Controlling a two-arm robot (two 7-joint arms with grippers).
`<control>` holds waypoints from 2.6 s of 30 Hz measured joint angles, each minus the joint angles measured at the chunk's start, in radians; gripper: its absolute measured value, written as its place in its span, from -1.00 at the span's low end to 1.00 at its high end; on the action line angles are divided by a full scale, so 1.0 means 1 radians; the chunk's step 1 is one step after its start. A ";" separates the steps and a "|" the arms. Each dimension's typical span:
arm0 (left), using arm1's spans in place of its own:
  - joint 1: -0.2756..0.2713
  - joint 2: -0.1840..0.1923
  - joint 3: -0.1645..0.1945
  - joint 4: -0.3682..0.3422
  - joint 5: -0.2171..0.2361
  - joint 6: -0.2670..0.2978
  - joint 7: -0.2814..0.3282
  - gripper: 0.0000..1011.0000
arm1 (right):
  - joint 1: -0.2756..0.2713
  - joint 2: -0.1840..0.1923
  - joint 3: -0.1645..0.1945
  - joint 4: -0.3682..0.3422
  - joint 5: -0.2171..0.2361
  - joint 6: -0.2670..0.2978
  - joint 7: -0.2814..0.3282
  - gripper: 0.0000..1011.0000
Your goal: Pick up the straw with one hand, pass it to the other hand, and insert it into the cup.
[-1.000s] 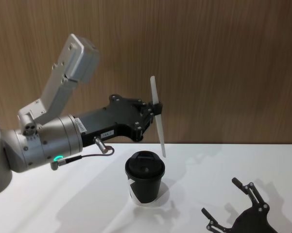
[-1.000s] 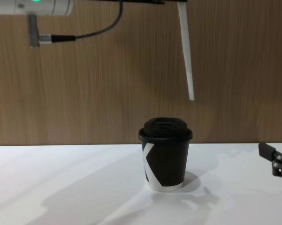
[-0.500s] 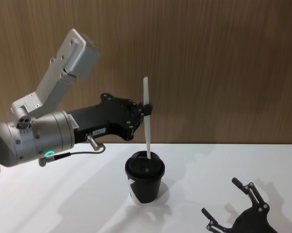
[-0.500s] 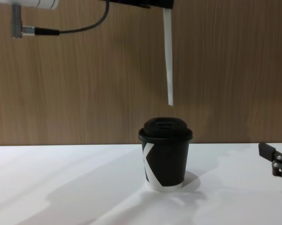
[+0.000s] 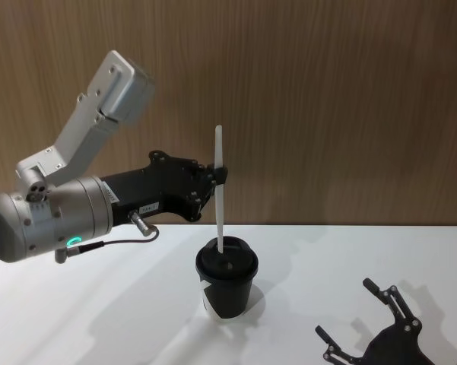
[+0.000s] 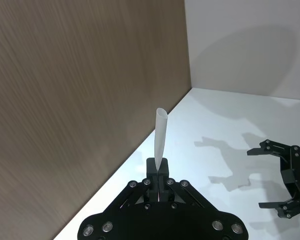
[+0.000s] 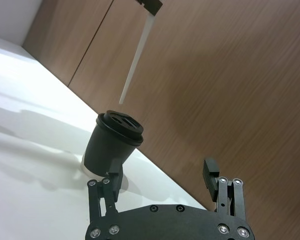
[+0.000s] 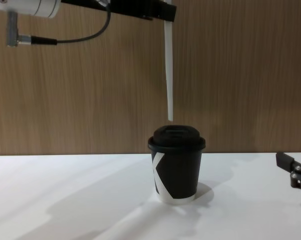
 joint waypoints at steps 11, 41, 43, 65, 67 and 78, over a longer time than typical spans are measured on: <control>0.001 -0.007 0.002 0.011 -0.001 0.004 0.010 -0.98 | 0.000 0.000 0.000 0.000 0.000 0.000 0.000 0.98; 0.006 -0.037 0.012 0.038 0.024 0.009 0.027 -0.98 | 0.000 0.000 0.000 0.000 0.000 0.000 0.000 0.98; 0.006 -0.040 0.013 0.041 0.027 0.009 0.027 -0.98 | 0.000 0.000 0.000 0.000 0.000 0.000 0.000 0.98; 0.001 -0.060 0.014 0.064 0.034 0.005 0.013 -0.98 | 0.000 0.000 0.000 0.000 0.000 0.000 0.000 0.98; 0.001 -0.060 0.014 0.065 0.033 0.005 0.013 -0.98 | 0.000 0.000 0.000 0.000 0.000 0.000 0.000 0.98; -0.001 -0.065 0.018 0.076 0.031 0.003 0.008 -0.98 | 0.000 0.000 0.000 0.000 0.000 0.000 0.000 0.98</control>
